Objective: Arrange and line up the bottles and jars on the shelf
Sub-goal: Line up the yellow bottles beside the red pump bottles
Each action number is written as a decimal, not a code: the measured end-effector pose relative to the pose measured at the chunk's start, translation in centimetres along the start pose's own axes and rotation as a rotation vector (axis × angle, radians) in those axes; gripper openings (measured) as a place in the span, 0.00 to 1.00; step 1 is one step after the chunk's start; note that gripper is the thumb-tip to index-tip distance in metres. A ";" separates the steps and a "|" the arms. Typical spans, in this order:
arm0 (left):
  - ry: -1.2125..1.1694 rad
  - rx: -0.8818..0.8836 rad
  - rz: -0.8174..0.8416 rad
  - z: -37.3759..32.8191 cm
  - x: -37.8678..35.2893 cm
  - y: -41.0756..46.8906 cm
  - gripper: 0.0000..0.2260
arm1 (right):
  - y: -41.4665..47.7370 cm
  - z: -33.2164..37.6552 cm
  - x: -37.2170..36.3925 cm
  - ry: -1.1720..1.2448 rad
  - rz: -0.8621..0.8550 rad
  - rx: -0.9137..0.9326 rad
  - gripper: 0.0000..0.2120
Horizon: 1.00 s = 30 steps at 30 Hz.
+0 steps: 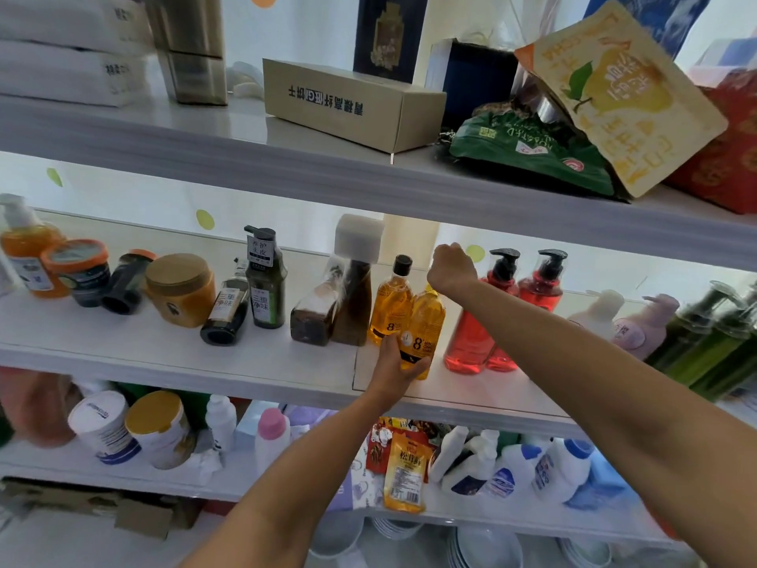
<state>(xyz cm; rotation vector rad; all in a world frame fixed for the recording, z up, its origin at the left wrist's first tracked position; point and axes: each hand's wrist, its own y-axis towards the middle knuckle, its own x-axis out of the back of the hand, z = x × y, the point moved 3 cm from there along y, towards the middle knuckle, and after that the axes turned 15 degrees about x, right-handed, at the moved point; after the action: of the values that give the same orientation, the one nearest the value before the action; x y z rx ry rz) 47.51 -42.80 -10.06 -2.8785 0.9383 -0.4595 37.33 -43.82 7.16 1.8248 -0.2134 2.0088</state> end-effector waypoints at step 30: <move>0.378 0.131 -0.372 -0.2 1.5 1.5 0.16 | -0.2 -0.4 2.1 -0.167 0.179 0.148 0.13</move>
<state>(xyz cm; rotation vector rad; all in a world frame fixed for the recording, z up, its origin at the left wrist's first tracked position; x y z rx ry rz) 47.76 -44.88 -9.74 -2.8958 0.3732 -1.0792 36.90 -43.08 9.10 2.1371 -0.2928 2.0376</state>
